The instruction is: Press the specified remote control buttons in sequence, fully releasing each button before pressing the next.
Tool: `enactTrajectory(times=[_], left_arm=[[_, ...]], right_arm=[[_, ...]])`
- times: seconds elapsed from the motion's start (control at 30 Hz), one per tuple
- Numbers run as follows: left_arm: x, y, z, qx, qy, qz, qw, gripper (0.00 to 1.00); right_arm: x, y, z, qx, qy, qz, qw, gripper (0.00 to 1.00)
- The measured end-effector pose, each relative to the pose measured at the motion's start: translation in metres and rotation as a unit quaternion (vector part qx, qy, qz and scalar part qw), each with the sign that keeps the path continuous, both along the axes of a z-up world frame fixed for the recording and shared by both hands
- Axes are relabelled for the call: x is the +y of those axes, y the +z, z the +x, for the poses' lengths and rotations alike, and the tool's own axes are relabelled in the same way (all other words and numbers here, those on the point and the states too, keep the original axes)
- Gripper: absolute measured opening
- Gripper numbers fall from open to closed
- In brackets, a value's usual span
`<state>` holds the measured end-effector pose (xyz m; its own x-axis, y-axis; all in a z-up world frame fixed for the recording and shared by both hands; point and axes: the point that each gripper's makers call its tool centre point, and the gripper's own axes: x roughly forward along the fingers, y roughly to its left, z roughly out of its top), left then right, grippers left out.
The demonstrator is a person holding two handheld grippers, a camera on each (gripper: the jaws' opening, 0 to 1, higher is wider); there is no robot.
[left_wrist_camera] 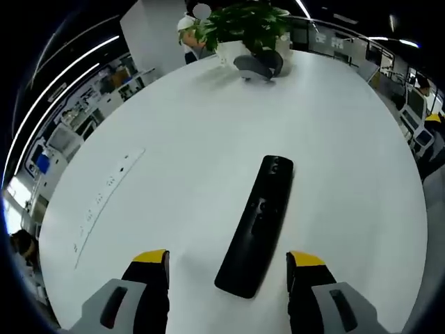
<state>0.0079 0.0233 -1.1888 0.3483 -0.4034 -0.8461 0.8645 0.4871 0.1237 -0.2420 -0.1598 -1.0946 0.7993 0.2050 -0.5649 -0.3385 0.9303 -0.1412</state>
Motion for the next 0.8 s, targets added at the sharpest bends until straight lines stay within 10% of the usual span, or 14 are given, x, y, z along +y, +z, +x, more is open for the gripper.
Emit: enactTrajectory(times=[0.27,0.8], left_arm=[[-0.005,-0.004,-0.012,0.065,-0.012,-0.021,0.9976,0.60],[-0.002,-0.004,-0.020,0.082,-0.069,0.017,0.9941,0.53]], right_arm=[[0.000,0.002,0.000,-0.003,0.000,0.001,1.0000,0.70],[0.001,0.004,0.000,-0.008,0.001,0.005,1.0000,0.70]])
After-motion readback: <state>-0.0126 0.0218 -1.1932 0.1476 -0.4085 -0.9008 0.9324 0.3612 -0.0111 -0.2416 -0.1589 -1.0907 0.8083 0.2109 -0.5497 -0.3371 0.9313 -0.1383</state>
